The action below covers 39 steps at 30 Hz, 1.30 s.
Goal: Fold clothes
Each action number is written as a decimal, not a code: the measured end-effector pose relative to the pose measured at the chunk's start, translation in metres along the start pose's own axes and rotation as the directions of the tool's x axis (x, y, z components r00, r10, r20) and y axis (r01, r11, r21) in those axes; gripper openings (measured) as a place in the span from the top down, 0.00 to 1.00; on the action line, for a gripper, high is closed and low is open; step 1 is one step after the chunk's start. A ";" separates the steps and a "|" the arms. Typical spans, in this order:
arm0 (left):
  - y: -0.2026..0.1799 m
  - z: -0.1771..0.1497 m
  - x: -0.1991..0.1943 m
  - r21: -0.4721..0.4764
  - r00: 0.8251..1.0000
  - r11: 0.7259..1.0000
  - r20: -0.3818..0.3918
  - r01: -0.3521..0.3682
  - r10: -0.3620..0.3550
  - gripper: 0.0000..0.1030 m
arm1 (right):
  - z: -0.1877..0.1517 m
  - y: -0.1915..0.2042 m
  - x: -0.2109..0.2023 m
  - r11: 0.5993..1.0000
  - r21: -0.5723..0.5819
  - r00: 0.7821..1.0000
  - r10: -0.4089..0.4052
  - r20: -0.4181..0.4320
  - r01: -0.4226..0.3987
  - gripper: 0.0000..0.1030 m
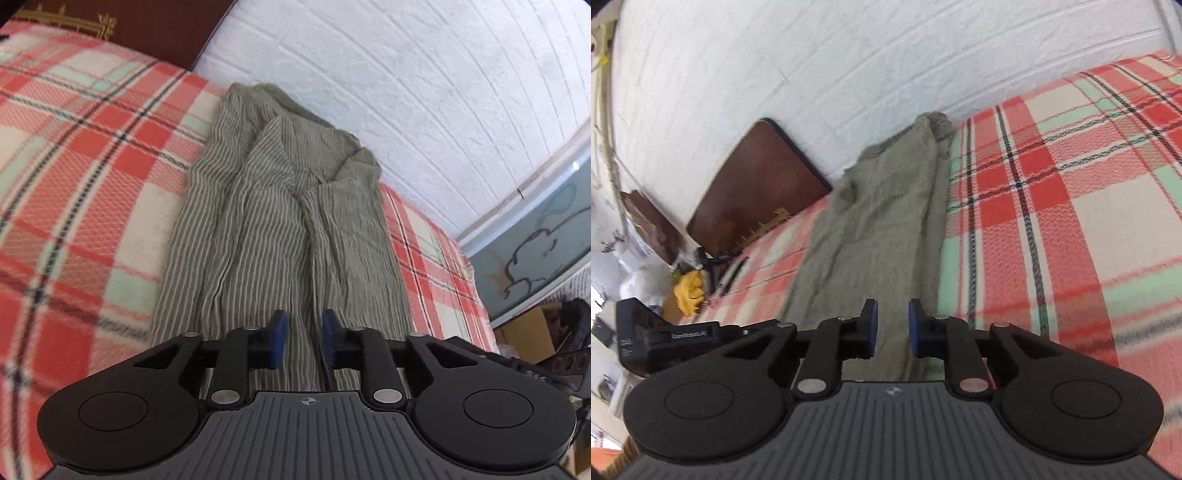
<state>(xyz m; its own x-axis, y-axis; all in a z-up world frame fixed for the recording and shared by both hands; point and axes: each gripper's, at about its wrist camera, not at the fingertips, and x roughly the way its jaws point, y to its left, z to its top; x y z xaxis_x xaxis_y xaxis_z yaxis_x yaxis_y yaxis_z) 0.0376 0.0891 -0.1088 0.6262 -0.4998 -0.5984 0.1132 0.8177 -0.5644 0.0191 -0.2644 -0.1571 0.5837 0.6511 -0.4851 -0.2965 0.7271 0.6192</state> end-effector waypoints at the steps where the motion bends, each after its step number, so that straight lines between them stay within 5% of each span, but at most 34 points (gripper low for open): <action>1: -0.006 -0.008 -0.007 0.026 1.000 1.000 -0.005 0.008 -0.008 0.57 | -0.006 0.004 -0.010 1.000 0.004 1.000 0.014 0.004 -0.014 0.72; 5: -0.024 -0.043 -0.026 0.092 0.998 0.995 -0.052 0.040 -0.035 0.49 | -0.032 0.020 -0.049 0.998 0.028 0.998 0.064 0.006 -0.064 0.66; 13: -0.025 -0.092 -0.035 0.060 0.988 0.993 -0.129 0.099 -0.090 0.46 | -0.085 0.039 -0.083 0.990 0.100 0.992 0.103 -0.075 -0.095 0.66; 27: -0.024 -0.099 -0.039 0.028 0.983 0.990 -0.126 0.140 -0.136 0.36 | -0.107 0.037 -0.073 0.988 0.150 0.988 0.042 -0.147 -0.020 0.64; 34: -0.035 -0.099 -0.033 0.066 0.976 0.982 -0.136 0.179 -0.169 0.42 | -0.107 0.039 -0.069 0.988 0.151 0.987 0.061 -0.149 -0.038 0.64; 39: -0.027 -0.099 -0.021 0.008 0.976 0.986 -0.146 0.167 -0.164 0.46 | -0.109 0.035 -0.069 0.985 0.168 0.986 0.066 -0.150 -0.041 0.64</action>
<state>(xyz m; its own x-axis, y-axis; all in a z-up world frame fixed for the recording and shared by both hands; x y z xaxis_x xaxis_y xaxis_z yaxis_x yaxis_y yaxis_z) -0.0550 0.0486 -0.1375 0.4800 -0.6636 -0.5737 0.2224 0.7247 -0.6522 -0.1141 -0.2606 -0.1691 0.4429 0.7233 -0.5299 -0.1889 0.6530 0.7334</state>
